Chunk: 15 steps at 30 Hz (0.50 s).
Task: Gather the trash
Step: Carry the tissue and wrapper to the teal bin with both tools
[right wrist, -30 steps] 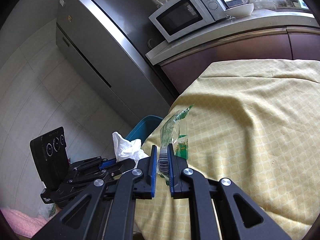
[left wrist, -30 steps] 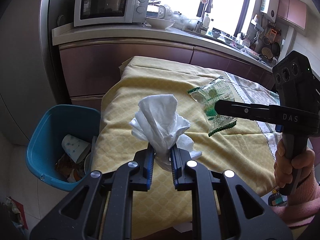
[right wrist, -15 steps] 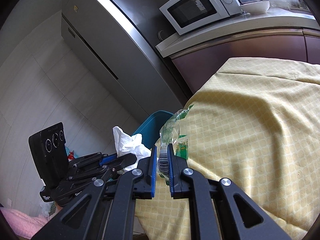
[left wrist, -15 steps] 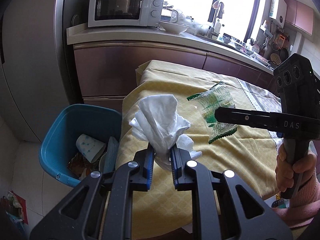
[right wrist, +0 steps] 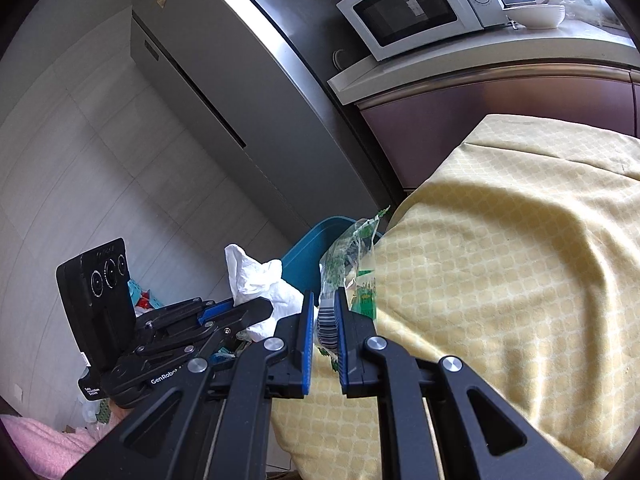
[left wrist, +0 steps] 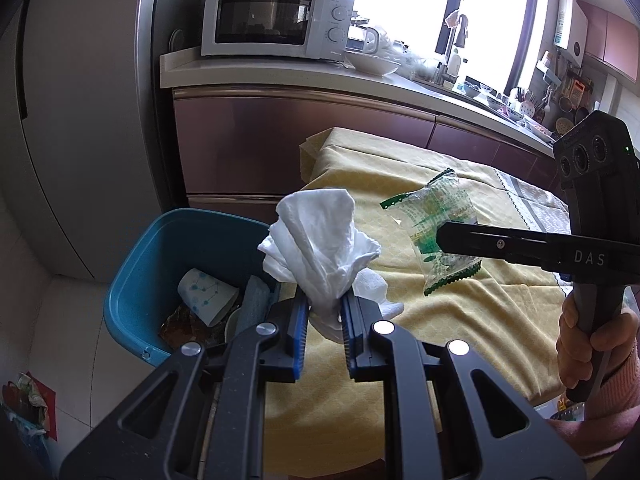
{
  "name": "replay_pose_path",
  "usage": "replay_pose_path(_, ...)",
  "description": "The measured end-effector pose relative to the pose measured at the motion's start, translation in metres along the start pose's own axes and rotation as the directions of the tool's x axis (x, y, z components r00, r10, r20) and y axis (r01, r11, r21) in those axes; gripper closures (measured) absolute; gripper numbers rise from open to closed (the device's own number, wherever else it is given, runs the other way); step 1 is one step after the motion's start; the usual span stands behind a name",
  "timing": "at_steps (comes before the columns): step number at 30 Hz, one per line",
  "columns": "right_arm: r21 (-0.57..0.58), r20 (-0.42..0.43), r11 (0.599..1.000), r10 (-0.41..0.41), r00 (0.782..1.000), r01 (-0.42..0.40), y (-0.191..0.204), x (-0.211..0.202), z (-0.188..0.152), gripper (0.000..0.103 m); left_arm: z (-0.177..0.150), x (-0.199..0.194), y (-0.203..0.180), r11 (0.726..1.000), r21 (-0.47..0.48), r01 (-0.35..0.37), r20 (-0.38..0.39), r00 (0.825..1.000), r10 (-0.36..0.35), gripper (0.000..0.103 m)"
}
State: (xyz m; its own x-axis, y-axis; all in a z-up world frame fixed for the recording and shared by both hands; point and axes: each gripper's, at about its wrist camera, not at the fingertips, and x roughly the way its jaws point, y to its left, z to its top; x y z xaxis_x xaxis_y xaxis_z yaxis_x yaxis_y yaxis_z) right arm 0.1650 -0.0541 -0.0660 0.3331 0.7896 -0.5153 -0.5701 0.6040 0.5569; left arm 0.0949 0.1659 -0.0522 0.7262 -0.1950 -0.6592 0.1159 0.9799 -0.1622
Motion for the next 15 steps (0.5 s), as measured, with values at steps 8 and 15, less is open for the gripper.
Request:
replay_pose_path(8, -0.015, -0.019, 1.0, 0.011, 1.0, -0.011, 0.008, 0.012, 0.005, 0.094, -0.002, -0.004, 0.012, 0.999, -0.021, -0.024, 0.008, 1.0, 0.024, 0.088)
replay_pose_path(15, -0.039, -0.035, 0.999, 0.024, 0.999, -0.025, 0.02, 0.02, 0.009, 0.094, -0.001, -0.007, 0.026, 0.998, -0.042, -0.051, 0.016, 0.999, 0.052, 0.088)
